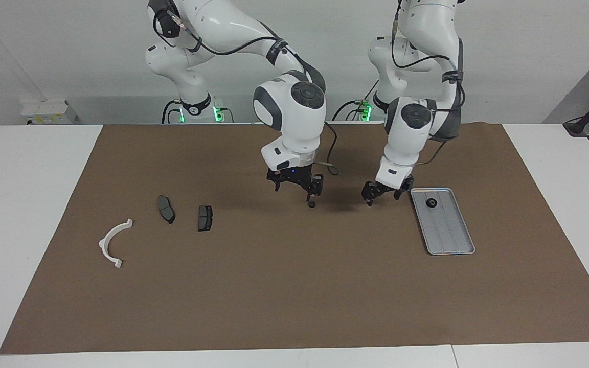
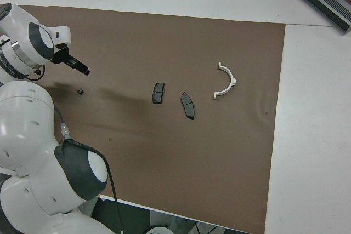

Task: Pick bearing gear from pile to tray

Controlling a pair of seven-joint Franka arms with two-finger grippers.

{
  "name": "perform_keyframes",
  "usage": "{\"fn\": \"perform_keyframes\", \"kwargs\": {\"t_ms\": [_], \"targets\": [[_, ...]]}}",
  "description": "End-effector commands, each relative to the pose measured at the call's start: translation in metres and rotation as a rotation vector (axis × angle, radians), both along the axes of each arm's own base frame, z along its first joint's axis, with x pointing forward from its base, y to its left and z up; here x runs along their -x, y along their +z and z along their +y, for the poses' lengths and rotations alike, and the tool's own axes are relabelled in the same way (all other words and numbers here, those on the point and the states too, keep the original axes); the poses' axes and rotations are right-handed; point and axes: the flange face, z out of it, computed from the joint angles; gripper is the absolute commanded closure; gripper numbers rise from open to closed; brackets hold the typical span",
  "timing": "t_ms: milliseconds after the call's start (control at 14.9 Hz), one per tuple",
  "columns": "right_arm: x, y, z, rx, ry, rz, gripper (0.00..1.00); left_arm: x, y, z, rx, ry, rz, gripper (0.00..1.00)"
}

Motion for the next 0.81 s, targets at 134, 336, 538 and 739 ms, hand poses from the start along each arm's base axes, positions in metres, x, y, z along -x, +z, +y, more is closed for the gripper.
{"fn": "perform_keyframes", "kwargs": {"t_ms": [134, 336, 538, 739], "targets": [[-0.018, 0.043, -0.068, 0.021, 0.128, 0.015, 0.00, 0.021, -0.002, -0.045, 0.015, 0.021, -0.006, 0.00], [-0.029, 0.065, -0.115, 0.029, 0.210, 0.026, 0.00, 0.038, -0.005, -0.077, 0.023, 0.039, -0.003, 0.01], [-0.039, 0.081, -0.163, 0.036, 0.292, 0.039, 0.00, 0.051, -0.018, -0.114, 0.013, 0.048, 0.011, 0.01], [-0.046, 0.093, -0.206, 0.009, 0.348, 0.047, 0.00, 0.040, -0.032, -0.145, 0.010, 0.063, 0.019, 0.02]]}}
